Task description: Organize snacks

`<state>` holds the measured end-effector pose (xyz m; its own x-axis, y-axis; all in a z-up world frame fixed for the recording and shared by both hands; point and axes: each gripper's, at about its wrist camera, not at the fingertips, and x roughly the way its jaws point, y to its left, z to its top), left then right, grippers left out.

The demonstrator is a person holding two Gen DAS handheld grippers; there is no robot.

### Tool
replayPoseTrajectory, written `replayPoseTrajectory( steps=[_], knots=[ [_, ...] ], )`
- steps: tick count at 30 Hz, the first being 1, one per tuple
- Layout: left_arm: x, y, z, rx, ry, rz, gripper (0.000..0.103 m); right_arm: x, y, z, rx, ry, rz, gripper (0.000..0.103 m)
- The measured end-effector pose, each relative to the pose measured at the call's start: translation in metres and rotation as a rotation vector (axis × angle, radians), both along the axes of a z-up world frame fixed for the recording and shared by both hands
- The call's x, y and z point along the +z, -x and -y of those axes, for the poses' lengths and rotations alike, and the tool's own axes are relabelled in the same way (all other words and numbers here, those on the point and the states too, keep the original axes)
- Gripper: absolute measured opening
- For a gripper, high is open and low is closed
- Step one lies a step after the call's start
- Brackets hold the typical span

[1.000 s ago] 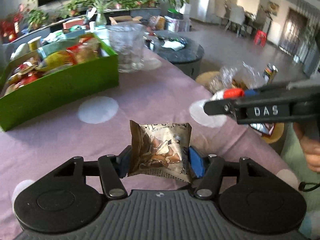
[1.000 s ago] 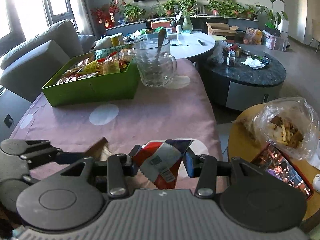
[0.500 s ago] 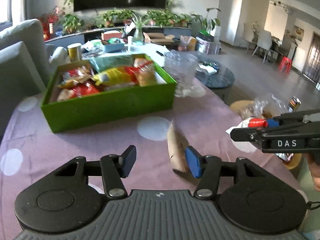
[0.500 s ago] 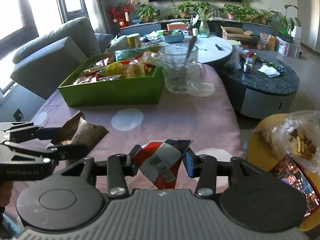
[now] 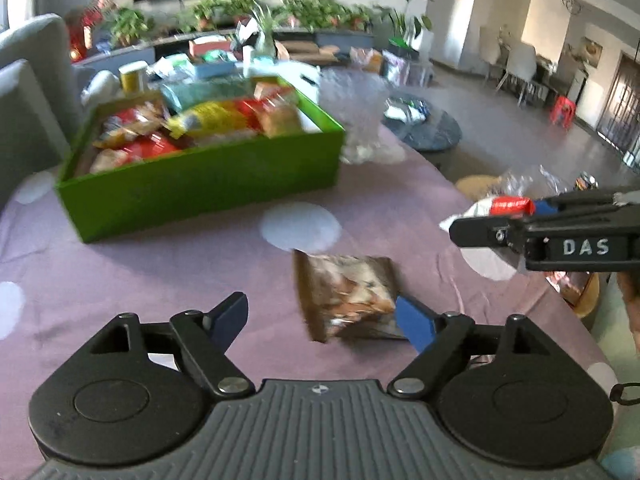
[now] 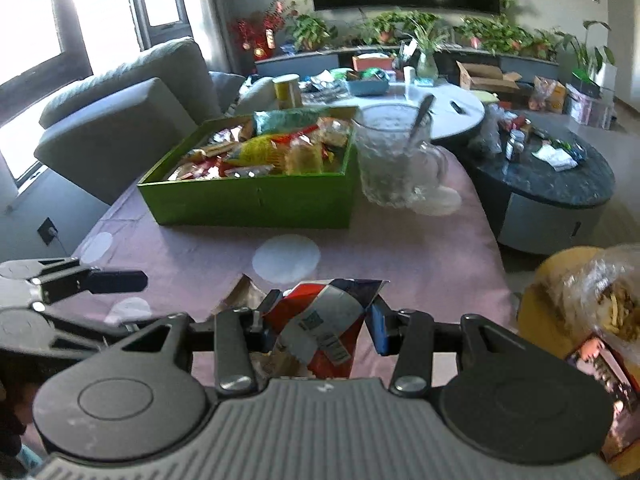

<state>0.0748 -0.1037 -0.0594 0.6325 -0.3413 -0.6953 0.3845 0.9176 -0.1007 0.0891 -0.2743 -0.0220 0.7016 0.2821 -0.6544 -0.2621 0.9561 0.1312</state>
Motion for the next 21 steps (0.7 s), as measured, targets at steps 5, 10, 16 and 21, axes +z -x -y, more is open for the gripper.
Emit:
replayPoseTrajectory(
  steps=[5, 10, 16, 21],
  knots=[
    [-0.018, -0.015, 0.036, -0.046, -0.07, -0.02, 0.08, -0.001, -0.002, 0.01, -0.045, -0.009, -0.005, 0.079],
    [-0.03, -0.025, 0.043, -0.026, -0.098, -0.023, 0.067, -0.006, -0.004, 0.016, -0.061, -0.01, -0.021, 0.079],
    [-0.01, -0.015, 0.031, -0.037, -0.076, 0.017, 0.027, -0.01, -0.008, 0.018, -0.066, -0.026, -0.036, 0.079],
    [-0.01, -0.014, 0.023, -0.014, -0.058, 0.0, 0.025, -0.009, -0.006, 0.011, -0.04, -0.03, -0.034, 0.079]
  ],
)
